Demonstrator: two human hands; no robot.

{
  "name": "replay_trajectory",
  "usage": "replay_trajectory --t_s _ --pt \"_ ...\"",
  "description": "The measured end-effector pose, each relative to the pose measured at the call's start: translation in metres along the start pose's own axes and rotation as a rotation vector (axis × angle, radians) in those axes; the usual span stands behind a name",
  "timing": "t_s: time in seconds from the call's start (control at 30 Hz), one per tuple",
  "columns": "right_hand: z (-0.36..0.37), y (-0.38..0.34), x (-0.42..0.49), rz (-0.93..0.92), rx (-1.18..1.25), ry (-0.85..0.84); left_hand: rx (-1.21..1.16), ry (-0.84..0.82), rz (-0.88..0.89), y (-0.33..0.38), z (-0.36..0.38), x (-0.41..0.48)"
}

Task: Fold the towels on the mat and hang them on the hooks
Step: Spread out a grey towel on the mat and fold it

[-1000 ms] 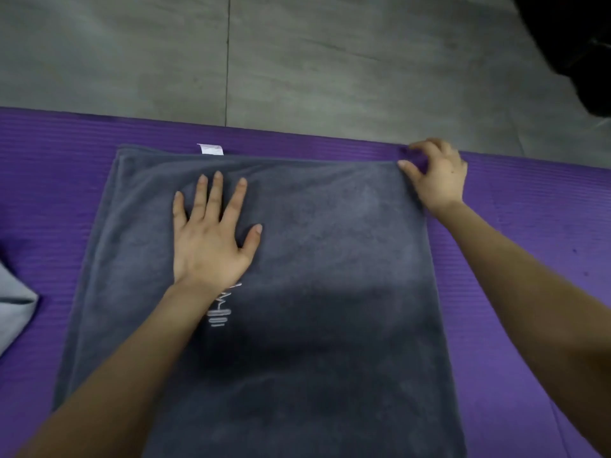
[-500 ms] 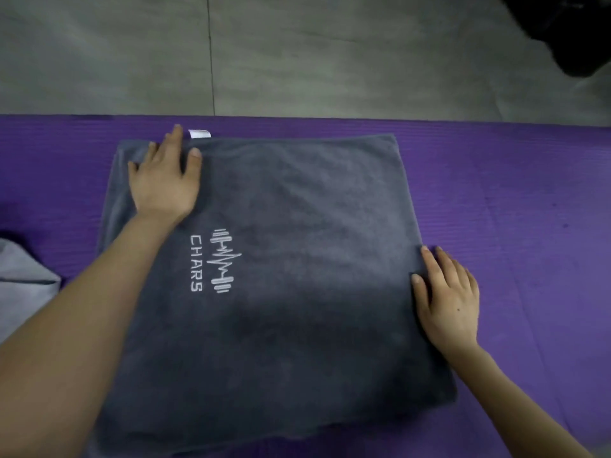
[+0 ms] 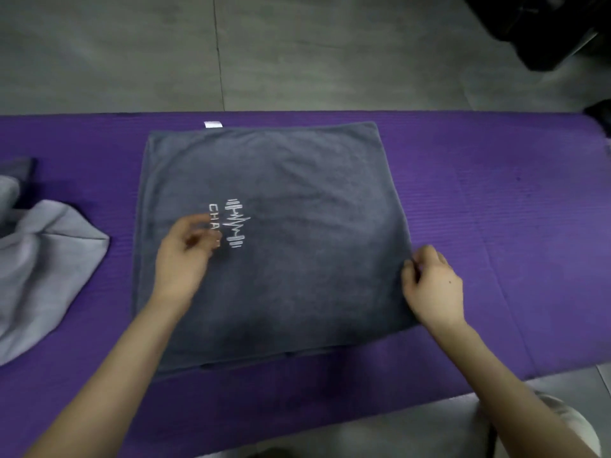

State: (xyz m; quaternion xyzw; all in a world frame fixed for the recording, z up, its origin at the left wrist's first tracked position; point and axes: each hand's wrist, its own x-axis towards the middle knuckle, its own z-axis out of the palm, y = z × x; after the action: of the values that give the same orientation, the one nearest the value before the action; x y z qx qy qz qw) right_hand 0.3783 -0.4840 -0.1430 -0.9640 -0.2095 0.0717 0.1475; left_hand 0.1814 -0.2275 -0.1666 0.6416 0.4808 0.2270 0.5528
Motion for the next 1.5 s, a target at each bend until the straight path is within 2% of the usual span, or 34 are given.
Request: replay_trajectory --t_s 0.1,0.2,0.33,0.43,0.47,0.53,0.7,0.8,0.97,1.13,1.2,1.3,1.37,1.43,1.5 --pt "-0.013 -0.069 -0.007 -0.251 0.078 -0.044 -0.236 -0.013 -0.243 0.001 -0.021 -0.028" --pt "-0.006 -0.136 -0.020 -0.400 0.264 -0.199 -0.328 -0.051 -0.417 0.000 -0.040 -0.044" --pt "0.030 -0.188 -0.043 -0.457 0.305 -0.561 -0.356 -0.072 -0.548 -0.002 -0.056 -0.052" --pt "0.048 -0.194 -0.050 -0.343 0.267 -0.927 -0.290 -0.077 -0.598 -0.008 -0.059 -0.054" --pt "0.051 -0.192 -0.046 -0.314 0.252 -0.979 -0.268 -0.084 -0.604 -0.011 -0.059 -0.055" --pt "0.053 -0.191 -0.029 -0.320 0.228 -0.911 -0.251 -0.092 -0.602 -0.014 -0.055 -0.055" --pt "0.049 -0.198 0.039 -0.316 0.138 -0.312 -0.131 -0.100 -0.529 -0.018 -0.043 -0.055" --pt "0.055 -0.211 0.082 -0.242 0.164 -0.165 -0.033 -0.097 -0.468 -0.023 -0.039 -0.051" --pt "0.084 -0.254 0.132 -0.325 0.045 -0.070 0.050 -0.073 -0.448 -0.030 -0.037 -0.043" --pt "0.121 -0.285 0.153 -0.292 -0.112 -0.146 0.305 -0.056 -0.376 -0.030 -0.028 -0.045" --pt "0.131 -0.287 0.158 -0.270 -0.111 -0.123 0.329 -0.076 -0.349 -0.027 -0.027 -0.044" --pt "0.127 -0.277 0.167 -0.237 -0.020 -0.117 0.101 -0.148 -0.448 -0.019 -0.033 -0.039" --pt "0.115 -0.269 0.166 -0.217 0.126 -0.044 -0.091 -0.192 -0.533 -0.011 -0.042 -0.039" --pt "0.101 -0.272 0.160 -0.213 0.296 0.051 -0.161 -0.254 -0.534 -0.005 -0.057 -0.044" --pt "0.091 -0.290 0.149 -0.254 0.434 0.056 -0.186 -0.289 -0.494 -0.003 -0.075 -0.051"
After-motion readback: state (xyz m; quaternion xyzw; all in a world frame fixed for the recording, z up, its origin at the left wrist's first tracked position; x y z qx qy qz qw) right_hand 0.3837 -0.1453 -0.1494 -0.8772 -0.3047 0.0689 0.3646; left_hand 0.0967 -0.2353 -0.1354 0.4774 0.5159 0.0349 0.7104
